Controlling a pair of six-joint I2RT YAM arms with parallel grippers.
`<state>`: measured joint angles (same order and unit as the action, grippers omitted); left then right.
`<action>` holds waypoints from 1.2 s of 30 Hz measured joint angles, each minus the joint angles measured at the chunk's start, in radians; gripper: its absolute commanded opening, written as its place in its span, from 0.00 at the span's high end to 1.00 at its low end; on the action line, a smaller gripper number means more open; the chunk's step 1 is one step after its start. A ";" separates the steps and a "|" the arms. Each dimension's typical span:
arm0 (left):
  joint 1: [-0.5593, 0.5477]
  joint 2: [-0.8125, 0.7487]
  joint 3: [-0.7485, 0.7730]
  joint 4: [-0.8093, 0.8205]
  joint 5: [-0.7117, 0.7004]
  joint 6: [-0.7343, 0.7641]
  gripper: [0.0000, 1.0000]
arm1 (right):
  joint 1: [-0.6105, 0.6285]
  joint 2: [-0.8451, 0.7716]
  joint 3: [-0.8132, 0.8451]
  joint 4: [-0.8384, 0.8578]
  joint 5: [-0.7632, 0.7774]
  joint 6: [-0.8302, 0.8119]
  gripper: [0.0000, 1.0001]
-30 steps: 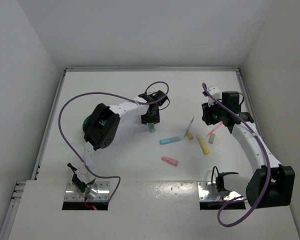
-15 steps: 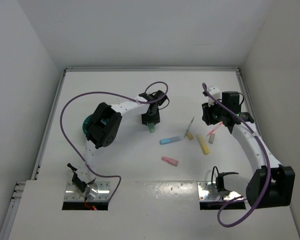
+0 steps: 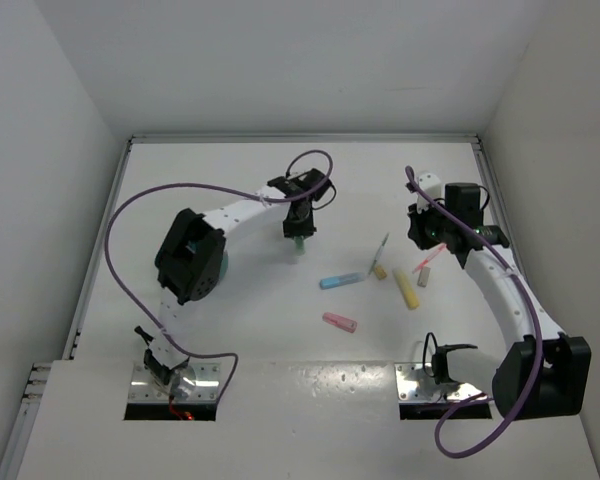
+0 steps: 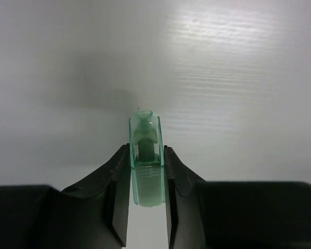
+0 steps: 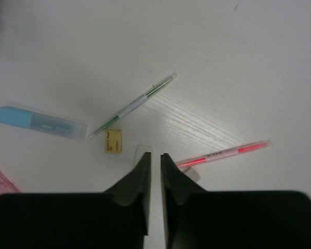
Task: Sort the stationery into containers
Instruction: Pick up the stationery from the center of the board, then place the stationery in the storage box.
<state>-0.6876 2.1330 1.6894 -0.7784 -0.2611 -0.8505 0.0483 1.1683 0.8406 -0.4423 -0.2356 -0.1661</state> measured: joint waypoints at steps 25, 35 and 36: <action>0.538 -1.030 -0.884 0.603 -0.471 0.374 1.00 | -0.001 -0.070 0.000 -0.085 -0.306 -0.169 1.00; 0.591 -0.921 -0.886 0.687 -0.383 0.349 1.00 | -0.001 -0.059 -0.001 -0.084 -0.307 -0.171 1.00; 0.591 -0.913 -0.889 0.694 -0.373 0.345 1.00 | -0.001 -0.059 -0.001 -0.084 -0.307 -0.171 0.98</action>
<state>-0.0963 1.2201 0.8005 -0.0845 -0.6346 -0.5056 0.0471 1.1091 0.8398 -0.5262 -0.5430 -0.3374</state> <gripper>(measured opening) 0.306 0.003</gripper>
